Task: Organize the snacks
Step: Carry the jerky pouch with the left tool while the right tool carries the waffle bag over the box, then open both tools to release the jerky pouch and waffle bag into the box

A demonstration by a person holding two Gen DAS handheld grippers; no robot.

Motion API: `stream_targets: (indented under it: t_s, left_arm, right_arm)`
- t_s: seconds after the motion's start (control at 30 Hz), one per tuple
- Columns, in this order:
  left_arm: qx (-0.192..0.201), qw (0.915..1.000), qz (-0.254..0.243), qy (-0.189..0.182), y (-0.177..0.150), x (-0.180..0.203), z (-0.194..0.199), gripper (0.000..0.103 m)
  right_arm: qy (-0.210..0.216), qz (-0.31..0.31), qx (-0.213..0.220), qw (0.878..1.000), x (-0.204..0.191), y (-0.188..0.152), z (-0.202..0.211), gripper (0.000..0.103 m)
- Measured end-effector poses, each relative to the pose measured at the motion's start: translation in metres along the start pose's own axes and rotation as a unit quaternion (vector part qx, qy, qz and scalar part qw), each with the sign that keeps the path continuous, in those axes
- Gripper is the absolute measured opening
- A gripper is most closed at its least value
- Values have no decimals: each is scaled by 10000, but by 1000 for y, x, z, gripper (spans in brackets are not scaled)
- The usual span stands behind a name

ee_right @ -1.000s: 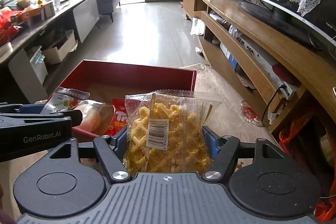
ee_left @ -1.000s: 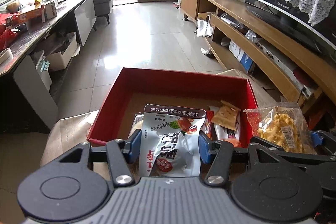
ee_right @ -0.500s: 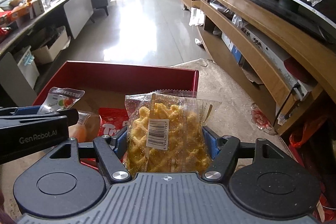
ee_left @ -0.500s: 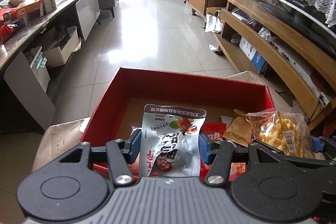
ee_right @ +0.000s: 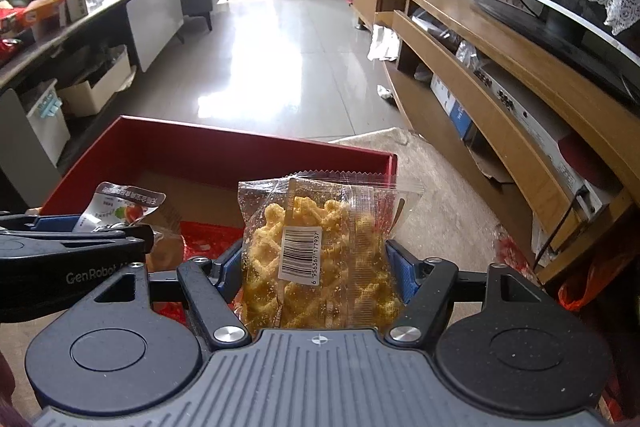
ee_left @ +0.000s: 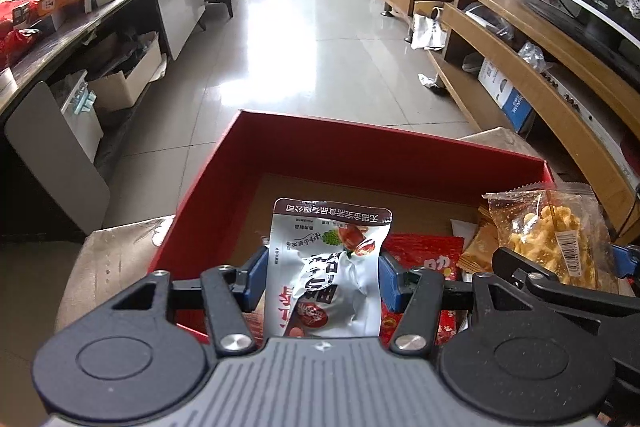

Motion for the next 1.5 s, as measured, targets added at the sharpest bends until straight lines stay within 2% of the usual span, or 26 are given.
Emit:
stream_targets:
  t_s: [0.33,0.73,1.5]
  left_arm:
    - [-91,9999,79,102,0,-7,-4,55]
    - [-26,9998,217,12,5,-15,5,59]
    - [38,9995,277,-140,-1,-21,29,59]
  right_arm:
    - [84,135,31,9999,-4,1,-3,79]
    - [339,29,262,9991,-6,9,5,80]
    - [173,-9,321,9993,-9,9,26,80]
Point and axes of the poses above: each gripper's, at about its wrist camera, not at the fingertips, and z roughly against the way its jaws point, x to its right, y to its top, the point moved 7 cm from there along -z, roughly the way its jaws point, and after that the axes turned 10 degrees about y, right-handed, at the moved point
